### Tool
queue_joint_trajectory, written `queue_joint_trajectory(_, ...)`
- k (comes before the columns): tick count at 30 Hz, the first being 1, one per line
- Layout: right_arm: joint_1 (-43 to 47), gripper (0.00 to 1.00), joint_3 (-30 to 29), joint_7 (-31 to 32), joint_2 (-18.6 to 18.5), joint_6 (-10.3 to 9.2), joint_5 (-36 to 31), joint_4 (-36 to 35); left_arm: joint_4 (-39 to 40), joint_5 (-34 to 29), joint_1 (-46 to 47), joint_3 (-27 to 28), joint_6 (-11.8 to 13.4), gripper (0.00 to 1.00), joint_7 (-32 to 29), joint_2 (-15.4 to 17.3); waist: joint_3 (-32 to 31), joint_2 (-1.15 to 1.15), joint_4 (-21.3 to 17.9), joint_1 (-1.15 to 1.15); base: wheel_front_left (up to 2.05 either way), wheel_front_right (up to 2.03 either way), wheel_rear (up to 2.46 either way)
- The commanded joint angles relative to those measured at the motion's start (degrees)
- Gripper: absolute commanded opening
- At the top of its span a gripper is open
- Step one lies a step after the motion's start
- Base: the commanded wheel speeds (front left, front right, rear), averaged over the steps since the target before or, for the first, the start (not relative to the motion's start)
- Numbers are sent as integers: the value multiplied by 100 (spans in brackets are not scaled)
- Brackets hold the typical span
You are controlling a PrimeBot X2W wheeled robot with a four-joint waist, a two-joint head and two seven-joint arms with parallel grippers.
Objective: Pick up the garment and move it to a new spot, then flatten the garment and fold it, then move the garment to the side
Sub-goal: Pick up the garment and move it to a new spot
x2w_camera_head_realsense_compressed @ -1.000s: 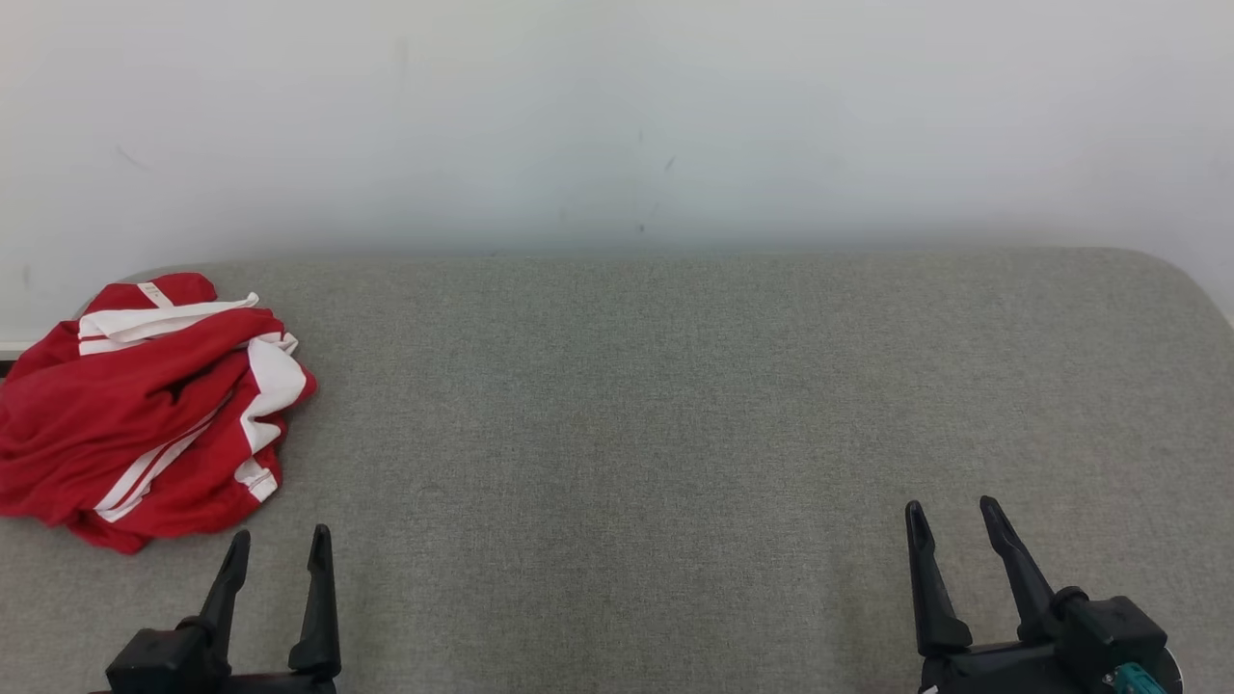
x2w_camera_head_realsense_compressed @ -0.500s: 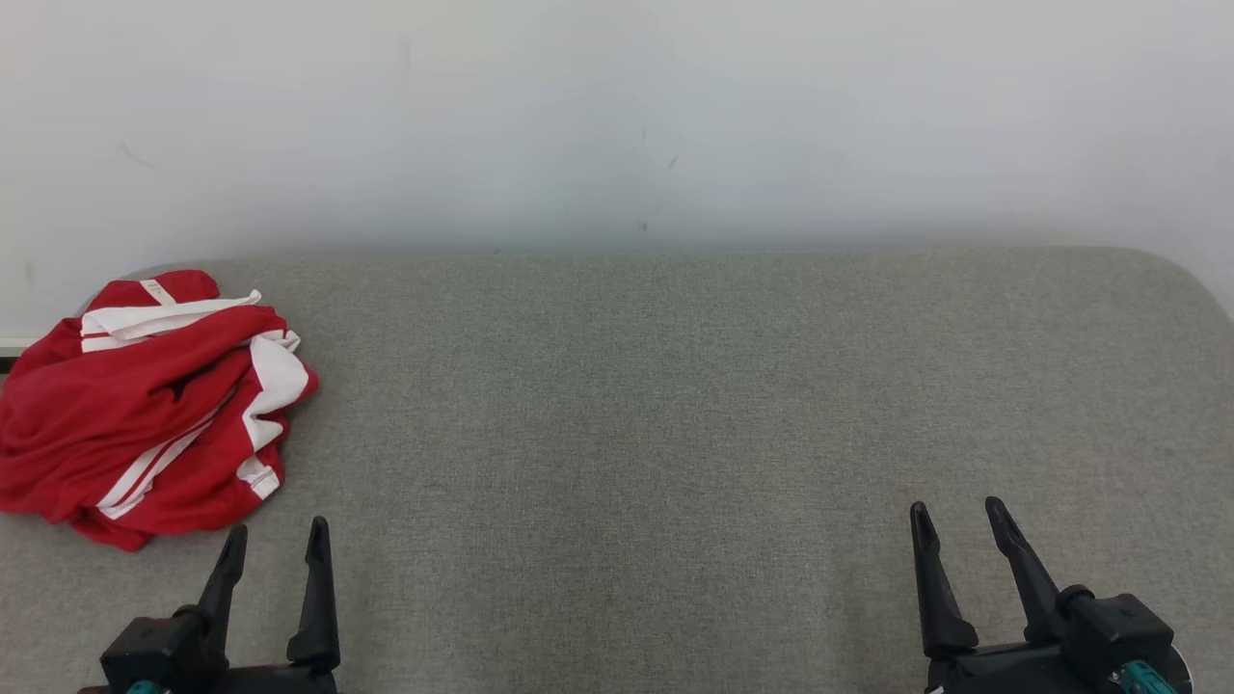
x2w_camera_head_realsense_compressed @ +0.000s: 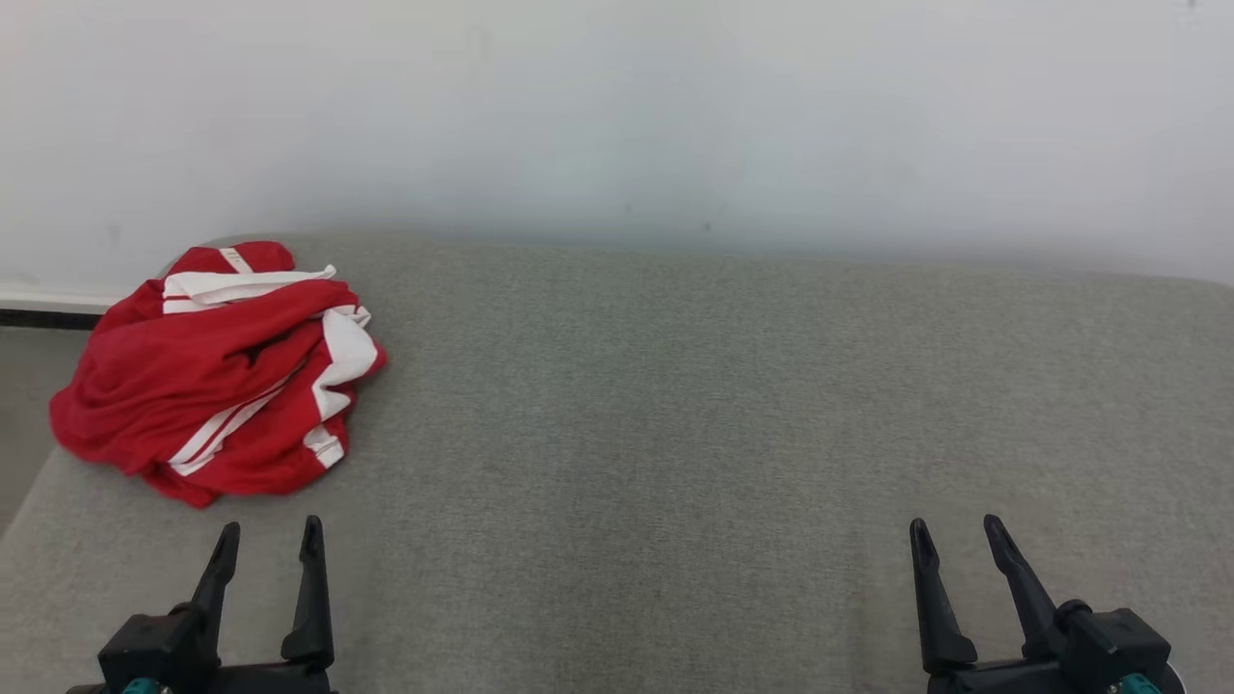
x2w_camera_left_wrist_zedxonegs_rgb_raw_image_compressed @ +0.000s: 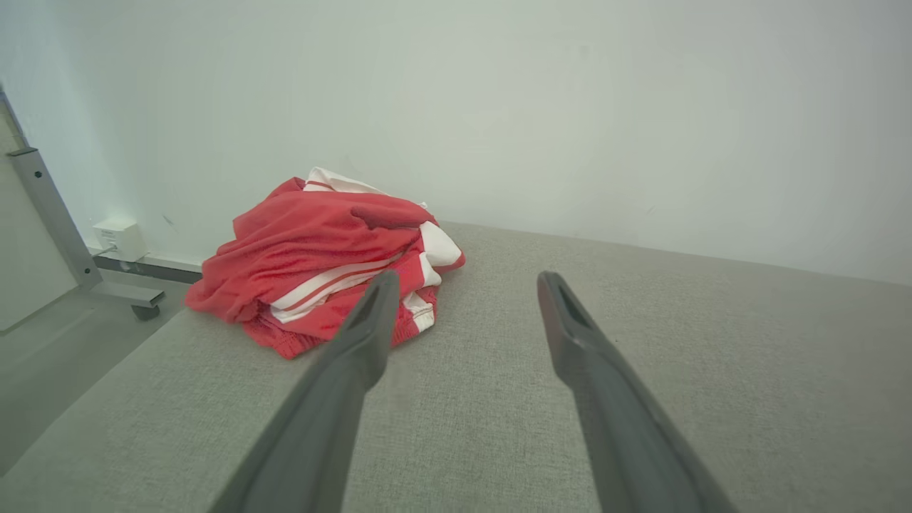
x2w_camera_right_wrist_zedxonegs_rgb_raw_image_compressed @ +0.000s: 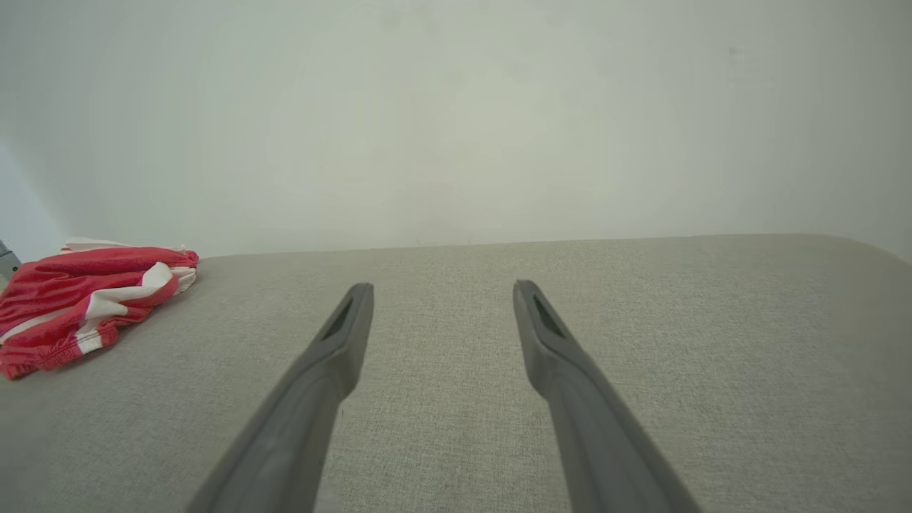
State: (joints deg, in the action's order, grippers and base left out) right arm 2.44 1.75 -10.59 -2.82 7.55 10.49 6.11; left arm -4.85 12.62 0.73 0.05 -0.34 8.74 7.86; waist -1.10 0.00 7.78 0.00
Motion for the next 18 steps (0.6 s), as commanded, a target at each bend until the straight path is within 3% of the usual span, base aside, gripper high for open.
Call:
queue_joint_trajectory(1,35,100,18,-19,-12,-12,30,19,-9,-50,16,12,31,100,-7,37,8,0,349,0,0,0,0)
queue_joint_trajectory(18,-147,100,173,-88,-12,-13,9,205,-293,69,104,95,130,100,188,104,163,0,2018,0,0,0,0)
